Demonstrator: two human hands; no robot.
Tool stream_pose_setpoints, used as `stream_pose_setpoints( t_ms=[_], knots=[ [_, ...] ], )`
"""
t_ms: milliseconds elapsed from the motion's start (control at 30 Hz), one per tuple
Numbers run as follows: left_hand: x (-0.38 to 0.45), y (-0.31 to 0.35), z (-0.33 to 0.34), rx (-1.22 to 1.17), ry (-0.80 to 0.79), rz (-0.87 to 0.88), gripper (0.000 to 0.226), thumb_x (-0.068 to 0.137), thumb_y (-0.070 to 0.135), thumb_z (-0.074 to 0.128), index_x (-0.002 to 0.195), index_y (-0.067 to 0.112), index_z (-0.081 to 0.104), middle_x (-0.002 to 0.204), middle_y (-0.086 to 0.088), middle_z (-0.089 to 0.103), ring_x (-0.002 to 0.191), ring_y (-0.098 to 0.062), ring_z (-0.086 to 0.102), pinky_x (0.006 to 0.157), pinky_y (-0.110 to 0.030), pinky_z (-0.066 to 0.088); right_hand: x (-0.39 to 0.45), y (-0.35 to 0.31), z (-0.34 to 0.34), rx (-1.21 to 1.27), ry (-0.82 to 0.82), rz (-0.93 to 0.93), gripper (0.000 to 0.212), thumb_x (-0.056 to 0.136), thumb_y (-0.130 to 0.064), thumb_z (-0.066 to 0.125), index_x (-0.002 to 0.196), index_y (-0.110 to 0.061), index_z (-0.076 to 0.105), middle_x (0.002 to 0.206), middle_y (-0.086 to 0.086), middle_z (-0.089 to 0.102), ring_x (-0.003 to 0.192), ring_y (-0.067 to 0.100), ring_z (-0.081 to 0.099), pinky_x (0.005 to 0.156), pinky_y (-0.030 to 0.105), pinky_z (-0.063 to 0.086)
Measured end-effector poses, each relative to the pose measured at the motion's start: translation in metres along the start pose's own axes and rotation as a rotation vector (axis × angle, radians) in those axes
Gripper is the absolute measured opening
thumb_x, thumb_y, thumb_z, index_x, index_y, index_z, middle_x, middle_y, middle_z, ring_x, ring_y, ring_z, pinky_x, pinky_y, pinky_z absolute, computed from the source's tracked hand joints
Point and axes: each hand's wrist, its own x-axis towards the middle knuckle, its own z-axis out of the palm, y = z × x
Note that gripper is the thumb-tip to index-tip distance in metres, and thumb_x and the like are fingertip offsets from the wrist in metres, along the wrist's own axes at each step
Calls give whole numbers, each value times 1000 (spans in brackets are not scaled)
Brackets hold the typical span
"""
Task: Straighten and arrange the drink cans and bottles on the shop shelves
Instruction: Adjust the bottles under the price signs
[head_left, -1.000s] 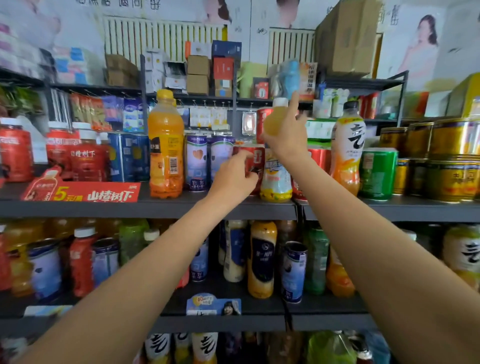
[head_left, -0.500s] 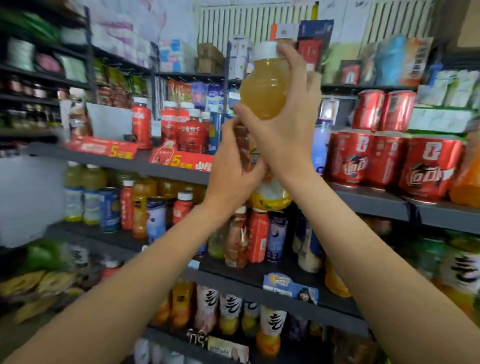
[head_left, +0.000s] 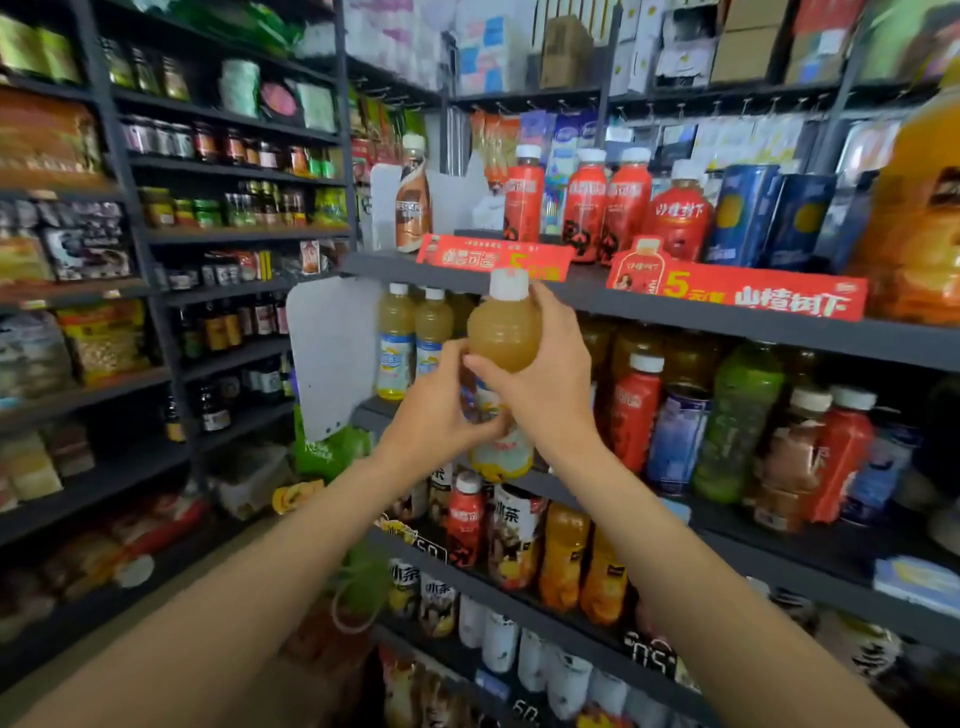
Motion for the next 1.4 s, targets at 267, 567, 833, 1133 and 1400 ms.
stream_pose_setpoints(
  t_ms=[267,567,833,1133,1400],
  knots=[
    [36,-91,10,-64,-361,-167,53,74,23,77,116,17,45,99,9,56,92,-8,56,71,-14,45,22,61,58,-134,-79,310,78,70,-34,80,134,-11,42,128,6,53,118,22,48,88,27,39],
    [95,-149,28,76,-101,-257,77,82,17,69,145,16,24,137,-18,40,126,-32,42,101,-37,36,52,83,70,-156,77,314,75,69,-32,80,133,-13,44,124,6,56,116,21,49,87,23,37],
    [129,-163,64,10,-80,-347,69,84,24,67,140,8,30,129,-20,52,117,-36,50,88,-38,41,56,95,98,-137,263,315,75,70,-32,80,132,-19,41,125,-1,52,115,13,47,87,20,36],
    [118,-189,1,-196,-85,-207,59,74,18,77,124,11,47,115,-8,61,107,-23,57,82,-26,42,74,97,153,-170,281,282,77,74,-23,77,137,-11,36,133,9,44,124,21,41,91,13,27],
    [119,-207,-28,-235,-182,-208,62,71,16,79,124,15,46,114,0,59,104,-14,56,86,-25,45,105,105,189,-425,198,295,78,80,-29,71,141,-6,28,140,17,35,127,32,34,102,33,30]
  ],
)
